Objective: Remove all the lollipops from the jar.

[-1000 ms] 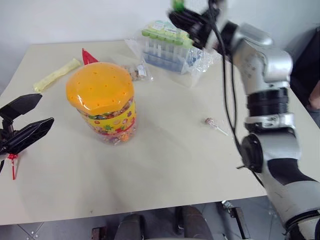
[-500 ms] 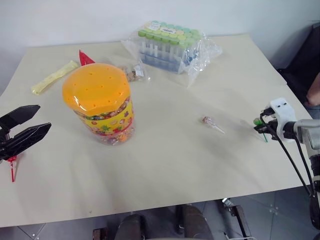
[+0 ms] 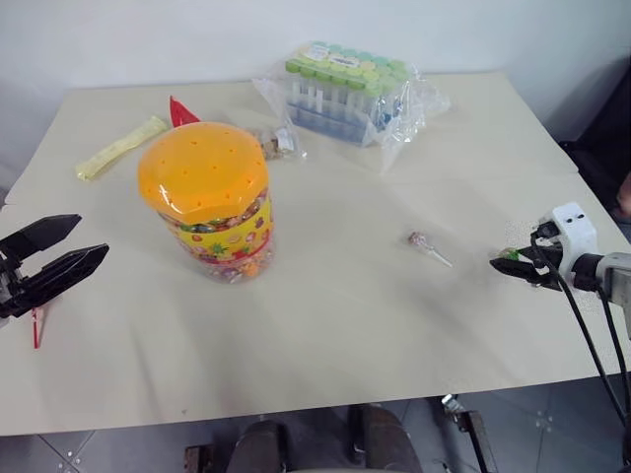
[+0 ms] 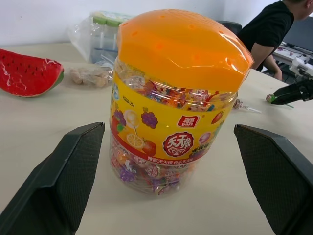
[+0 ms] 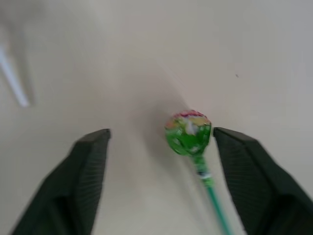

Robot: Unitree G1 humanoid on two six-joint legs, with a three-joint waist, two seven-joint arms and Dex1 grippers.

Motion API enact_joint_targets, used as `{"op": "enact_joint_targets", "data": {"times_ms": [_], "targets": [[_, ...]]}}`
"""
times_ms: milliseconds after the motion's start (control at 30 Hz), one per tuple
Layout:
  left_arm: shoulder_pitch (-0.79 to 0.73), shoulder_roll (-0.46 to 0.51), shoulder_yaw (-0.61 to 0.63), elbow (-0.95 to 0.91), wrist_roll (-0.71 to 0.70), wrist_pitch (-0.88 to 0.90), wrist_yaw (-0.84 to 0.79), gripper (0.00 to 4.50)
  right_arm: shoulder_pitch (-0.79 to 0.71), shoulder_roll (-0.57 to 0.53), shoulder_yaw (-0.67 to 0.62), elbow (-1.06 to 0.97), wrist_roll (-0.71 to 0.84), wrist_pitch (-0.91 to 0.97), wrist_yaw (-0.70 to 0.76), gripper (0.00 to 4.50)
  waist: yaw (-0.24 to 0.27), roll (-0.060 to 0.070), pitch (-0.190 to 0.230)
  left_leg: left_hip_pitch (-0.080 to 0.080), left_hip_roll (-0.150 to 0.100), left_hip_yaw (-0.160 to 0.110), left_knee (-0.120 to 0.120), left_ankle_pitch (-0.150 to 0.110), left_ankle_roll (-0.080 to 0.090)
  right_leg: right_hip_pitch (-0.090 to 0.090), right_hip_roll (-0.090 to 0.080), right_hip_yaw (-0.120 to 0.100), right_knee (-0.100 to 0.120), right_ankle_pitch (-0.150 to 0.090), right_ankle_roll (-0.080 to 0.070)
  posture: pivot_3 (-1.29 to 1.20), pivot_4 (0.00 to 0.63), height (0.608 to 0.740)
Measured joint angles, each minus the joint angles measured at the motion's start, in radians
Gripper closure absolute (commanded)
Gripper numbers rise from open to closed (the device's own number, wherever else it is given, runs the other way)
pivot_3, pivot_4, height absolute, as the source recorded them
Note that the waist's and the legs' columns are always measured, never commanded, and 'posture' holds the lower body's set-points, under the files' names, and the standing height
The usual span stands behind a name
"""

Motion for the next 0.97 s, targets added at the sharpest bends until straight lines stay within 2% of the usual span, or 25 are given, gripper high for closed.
{"op": "enact_joint_targets", "data": {"times_ms": [100, 300, 433, 633, 800, 967], "targets": [[0.013, -0.001, 0.003, 0.0, 0.008, -0.007, -0.005, 0.0, 0.058, -0.033, -0.04, -0.1, 0.047, -0.055, 0.083, 0.03, 0.001, 0.0, 0.0, 0.0, 0.0, 0.0, 0.0, 0.0, 0.0, 0.0, 0.0, 0.0, -0.001, 0.0, 0.0, 0.0, 0.15, 0.74], [0.013, 0.0, -0.002, 0.002, 0.041, -0.041, -0.022, 0.0, -0.005, 0.007, -0.097, -0.357, 0.225, -0.138, 0.194, 0.03, -0.006, 0.0, 0.0, 0.001, 0.003, 0.0, 0.0, -0.001, -0.001, 0.0, 0.004, 0.001, -0.001, 0.001, -0.001, 0.0, 0.15, 0.74], [0.01, -0.011, -0.006, 0.0, 0.041, -0.054, -0.026, 0.0, -0.044, 0.104, 0.055, -0.525, 0.305, -0.116, 0.214, 0.03, -0.002, -0.002, -0.001, 0.001, 0.003, 0.0, 0.0, -0.001, -0.001, 0.0, 0.004, 0.002, -0.001, 0.001, -0.001, 0.0, 0.15, 0.74], [0.127, -0.074, 0.016, -0.031, 0.056, -0.082, -0.04, 0.0, 0.046, 0.154, 0.278, -0.502, 0.227, -0.255, 0.315, 0.03, 0.009, -0.004, -0.002, -0.001, 0.001, 0.0, 0.001, -0.002, 0.001, 0.0, 0.003, 0.001, -0.003, 0.001, -0.001, 0.0, 0.15, 0.74], [0.185, -0.167, 0.052, -0.091, 0.055, -0.096, 0.007, 0.0, 0.012, 0.24, 0.307, -0.386, 0.165, -0.318, 0.274, 0.03, 0.007, -0.004, -0.003, -0.001, 0.002, -0.001, 0.005, -0.002, 0.001, 0.001, 0.003, 0.001, -0.001, 0.001, 0.0, 0.0, 0.15, 0.74], [0.218, -0.277, 0.059, -0.171, 0.038, -0.124, 0.065, 0.0, 0.049, 0.29, 0.309, -0.407, 0.161, -0.313, 0.22, 0.03, 0.015, -0.006, -0.003, -0.001, 0.003, -0.002, 0.007, -0.003, 0.0, 0.001, 0.003, 0.001, 0.0, 0.001, -0.001, 0.0, 0.15, 0.74]]}}
